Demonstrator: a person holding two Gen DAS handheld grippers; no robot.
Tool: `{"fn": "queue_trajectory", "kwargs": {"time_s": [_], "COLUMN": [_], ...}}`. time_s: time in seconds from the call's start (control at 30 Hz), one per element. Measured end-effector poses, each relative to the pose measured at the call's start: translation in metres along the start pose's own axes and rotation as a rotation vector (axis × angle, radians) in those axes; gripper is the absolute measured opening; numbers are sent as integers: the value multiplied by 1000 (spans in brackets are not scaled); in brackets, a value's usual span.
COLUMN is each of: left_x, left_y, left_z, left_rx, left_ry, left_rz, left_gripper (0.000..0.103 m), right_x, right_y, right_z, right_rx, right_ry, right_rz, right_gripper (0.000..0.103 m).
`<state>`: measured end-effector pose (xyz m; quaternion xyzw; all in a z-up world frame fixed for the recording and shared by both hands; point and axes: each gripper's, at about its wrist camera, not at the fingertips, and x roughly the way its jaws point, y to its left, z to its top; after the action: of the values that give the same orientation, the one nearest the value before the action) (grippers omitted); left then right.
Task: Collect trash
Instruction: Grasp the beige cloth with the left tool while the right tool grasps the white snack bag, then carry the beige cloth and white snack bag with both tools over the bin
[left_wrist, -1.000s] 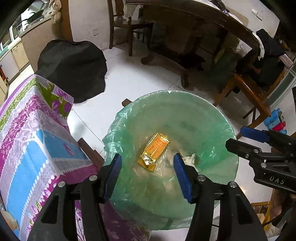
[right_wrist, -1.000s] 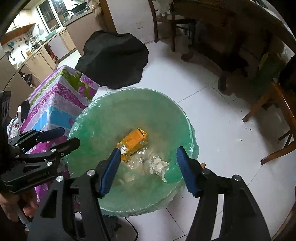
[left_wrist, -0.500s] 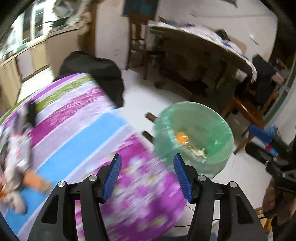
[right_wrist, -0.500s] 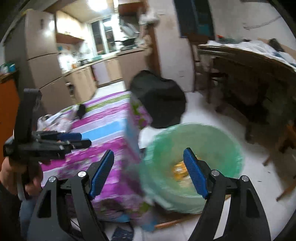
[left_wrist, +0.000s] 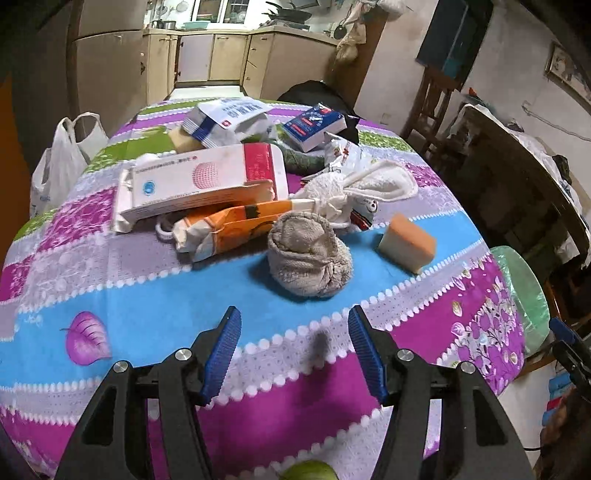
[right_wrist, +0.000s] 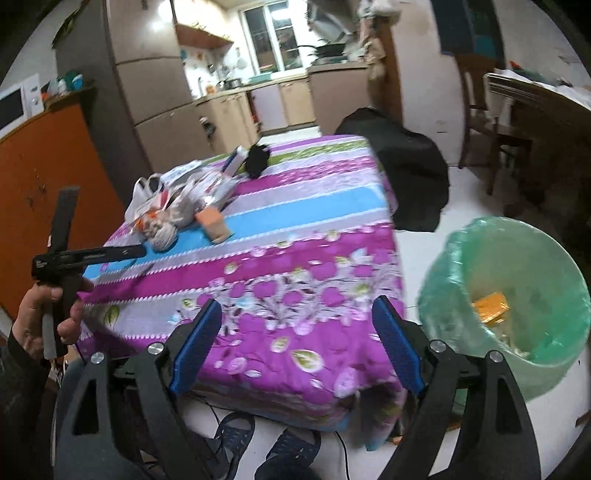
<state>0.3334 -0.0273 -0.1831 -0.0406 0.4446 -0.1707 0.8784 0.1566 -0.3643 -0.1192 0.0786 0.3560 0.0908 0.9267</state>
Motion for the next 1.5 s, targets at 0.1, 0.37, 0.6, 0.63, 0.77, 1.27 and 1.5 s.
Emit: {"fn": "queue_trajectory", "kwargs": {"time_s": [0.1, 0.37, 0.6, 0.63, 0.77, 1.27, 1.5], "left_x": [15, 40, 16, 14, 14, 14, -6], "left_y": [-13, -18, -6, -5, -2, -3, -5], "left_z": [10, 31, 14, 12, 8, 5, 11], "left_rx": [22, -11, -16, -20, -22, -32, -34], "left_ry": [0, -23, -53, -51, -38, -35, -79], "left_rz": [-10, -5, -27, -37, -64, -104, -101], "left_gripper": [62, 50, 47, 47, 47, 48, 48], "right_x": [12, 51, 148, 164, 222, 219, 140], "right_y": [15, 42, 50, 51, 65, 111, 110], "right_z": [8, 47, 114, 121, 147, 162, 170], "right_rx": [-43, -64, 144, 182, 322, 193, 61], "right_ry": [20, 49, 191, 227, 332, 276, 76], "right_rz": [27, 181, 318, 324, 342, 215, 160], "right_gripper": [80, 80, 79, 78, 78, 45, 44]}}
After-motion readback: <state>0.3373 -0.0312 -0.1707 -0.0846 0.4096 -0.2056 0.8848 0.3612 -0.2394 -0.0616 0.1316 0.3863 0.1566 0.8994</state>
